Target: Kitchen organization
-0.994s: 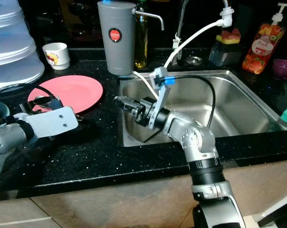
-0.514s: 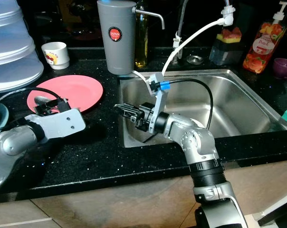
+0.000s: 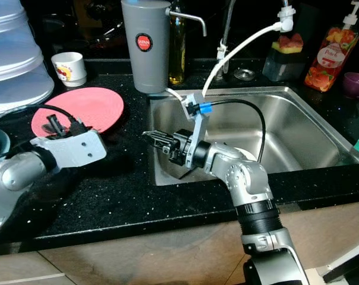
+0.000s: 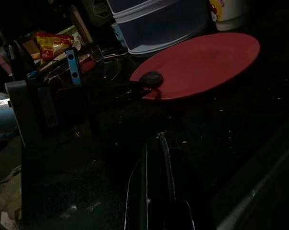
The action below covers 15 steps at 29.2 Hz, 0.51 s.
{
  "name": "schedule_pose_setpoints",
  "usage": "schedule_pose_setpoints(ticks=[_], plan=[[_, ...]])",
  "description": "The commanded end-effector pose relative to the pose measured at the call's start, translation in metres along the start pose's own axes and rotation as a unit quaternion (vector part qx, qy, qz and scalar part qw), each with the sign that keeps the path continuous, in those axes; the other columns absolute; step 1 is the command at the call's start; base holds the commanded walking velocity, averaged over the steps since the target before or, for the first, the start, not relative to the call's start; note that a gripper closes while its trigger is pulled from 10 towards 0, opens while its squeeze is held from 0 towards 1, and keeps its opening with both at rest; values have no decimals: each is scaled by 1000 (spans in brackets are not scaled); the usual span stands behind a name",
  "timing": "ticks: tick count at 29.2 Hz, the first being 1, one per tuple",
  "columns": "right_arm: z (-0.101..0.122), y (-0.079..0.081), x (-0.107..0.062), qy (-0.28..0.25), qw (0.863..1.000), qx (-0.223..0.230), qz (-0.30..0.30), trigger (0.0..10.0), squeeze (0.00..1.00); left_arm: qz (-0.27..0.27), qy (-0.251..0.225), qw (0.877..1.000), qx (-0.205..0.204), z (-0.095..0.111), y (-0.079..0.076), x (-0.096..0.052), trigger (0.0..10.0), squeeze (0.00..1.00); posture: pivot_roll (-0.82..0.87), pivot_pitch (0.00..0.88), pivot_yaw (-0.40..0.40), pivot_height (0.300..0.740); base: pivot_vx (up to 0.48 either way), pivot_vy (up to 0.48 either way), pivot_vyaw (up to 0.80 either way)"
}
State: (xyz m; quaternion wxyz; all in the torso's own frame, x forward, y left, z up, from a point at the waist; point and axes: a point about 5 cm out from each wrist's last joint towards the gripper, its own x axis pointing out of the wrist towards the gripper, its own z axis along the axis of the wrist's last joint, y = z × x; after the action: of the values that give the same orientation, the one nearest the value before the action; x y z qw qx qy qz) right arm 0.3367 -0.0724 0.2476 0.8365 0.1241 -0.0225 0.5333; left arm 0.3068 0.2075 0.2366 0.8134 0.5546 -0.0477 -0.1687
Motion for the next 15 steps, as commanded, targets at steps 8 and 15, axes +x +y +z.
schedule_pose_setpoints(ticks=[8,15], plan=[[3,-1,-1,-4,1000,-4,-5,10000,0,10,-15,1000,-12,3,2,3,0,0,24,76,-24,740,0,0,0],[5,-1,-1,-11,1000,1,-7,10000,0,91,-57,994,-9,19,30,2,0,0,24,77,-26,740,0,0,0]])
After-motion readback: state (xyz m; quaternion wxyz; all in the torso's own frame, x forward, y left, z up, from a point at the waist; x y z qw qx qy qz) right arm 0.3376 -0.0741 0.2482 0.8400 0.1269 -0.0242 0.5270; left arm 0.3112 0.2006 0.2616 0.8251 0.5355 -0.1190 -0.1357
